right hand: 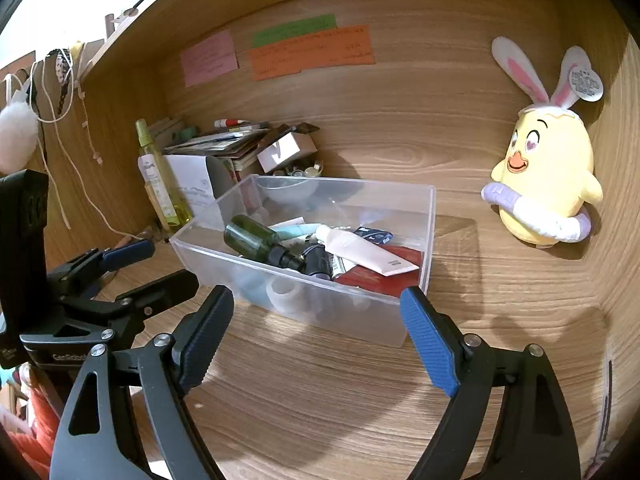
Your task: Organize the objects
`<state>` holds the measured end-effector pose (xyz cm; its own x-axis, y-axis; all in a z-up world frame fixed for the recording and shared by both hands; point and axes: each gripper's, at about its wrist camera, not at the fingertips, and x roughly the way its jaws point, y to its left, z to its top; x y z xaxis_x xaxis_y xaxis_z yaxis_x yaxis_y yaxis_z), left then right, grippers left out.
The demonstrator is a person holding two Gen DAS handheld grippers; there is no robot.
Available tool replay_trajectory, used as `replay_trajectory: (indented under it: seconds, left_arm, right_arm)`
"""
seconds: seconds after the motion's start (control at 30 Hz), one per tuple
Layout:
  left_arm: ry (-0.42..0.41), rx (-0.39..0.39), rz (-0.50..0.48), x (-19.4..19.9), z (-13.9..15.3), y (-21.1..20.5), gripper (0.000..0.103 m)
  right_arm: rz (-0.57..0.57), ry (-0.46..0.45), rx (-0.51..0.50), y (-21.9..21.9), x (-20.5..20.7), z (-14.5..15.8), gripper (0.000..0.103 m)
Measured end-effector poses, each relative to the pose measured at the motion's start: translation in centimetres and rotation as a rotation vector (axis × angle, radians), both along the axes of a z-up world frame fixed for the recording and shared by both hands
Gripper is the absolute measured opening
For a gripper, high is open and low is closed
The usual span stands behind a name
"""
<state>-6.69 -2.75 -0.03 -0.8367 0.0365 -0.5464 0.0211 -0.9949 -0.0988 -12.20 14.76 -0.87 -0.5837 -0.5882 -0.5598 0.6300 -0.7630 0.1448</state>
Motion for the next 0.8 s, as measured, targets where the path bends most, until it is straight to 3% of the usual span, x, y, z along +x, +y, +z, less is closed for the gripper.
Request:
replay_trajectory:
  seconds: [0.8]
  left_arm:
    - [0.016,-0.017,-0.028,0.31,0.18,0.78,0.099]
  right_arm:
    - [-0.006,0.005,-0.004,-0.02,0.12,0.11,0.084]
